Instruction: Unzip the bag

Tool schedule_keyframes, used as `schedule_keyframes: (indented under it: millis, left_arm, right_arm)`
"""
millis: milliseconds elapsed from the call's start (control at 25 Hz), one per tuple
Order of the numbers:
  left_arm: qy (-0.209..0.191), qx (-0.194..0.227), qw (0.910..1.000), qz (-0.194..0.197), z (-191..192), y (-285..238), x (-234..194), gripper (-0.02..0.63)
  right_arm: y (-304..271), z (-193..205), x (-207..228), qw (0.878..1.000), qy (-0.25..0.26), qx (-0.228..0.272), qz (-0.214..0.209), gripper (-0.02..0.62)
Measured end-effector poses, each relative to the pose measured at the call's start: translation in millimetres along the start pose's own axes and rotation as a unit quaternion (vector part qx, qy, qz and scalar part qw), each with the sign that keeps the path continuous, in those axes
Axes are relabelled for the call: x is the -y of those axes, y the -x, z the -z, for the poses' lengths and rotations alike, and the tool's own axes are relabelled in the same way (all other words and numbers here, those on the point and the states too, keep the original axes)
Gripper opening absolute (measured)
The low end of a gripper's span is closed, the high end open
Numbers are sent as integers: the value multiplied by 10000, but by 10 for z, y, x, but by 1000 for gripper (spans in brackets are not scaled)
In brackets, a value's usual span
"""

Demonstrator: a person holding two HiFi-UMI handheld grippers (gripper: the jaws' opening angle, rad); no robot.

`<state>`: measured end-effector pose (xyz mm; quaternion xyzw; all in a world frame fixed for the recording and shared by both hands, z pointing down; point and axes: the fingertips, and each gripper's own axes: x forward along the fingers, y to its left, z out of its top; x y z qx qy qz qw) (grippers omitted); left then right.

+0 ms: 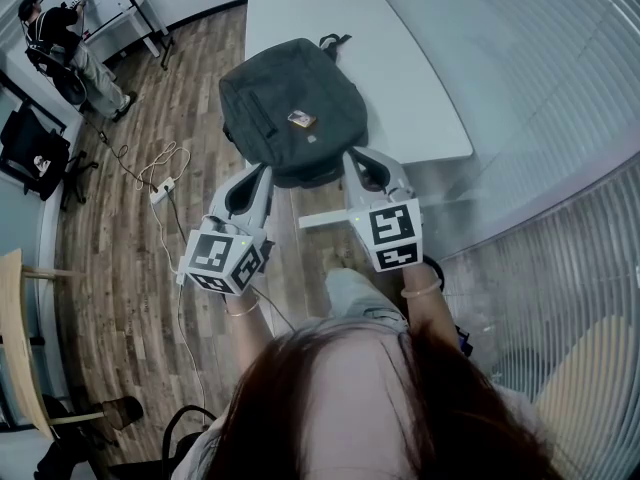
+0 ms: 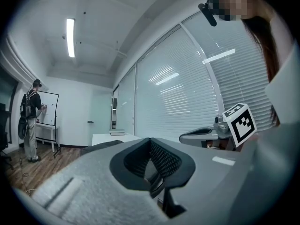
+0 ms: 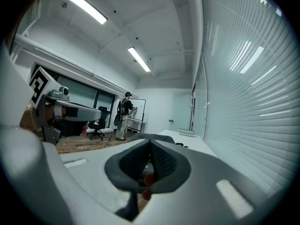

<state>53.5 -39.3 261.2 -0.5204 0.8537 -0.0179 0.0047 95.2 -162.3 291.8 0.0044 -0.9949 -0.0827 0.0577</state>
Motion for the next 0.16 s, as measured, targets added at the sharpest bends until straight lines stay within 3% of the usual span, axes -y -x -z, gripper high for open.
schedule_keyframes:
  millis: [160]
  left_arm:
    - [-28,-16,10000,76,-9,-105,-23,10]
  right_arm:
    - [-66,7,68,10000,-44,-38,26,3]
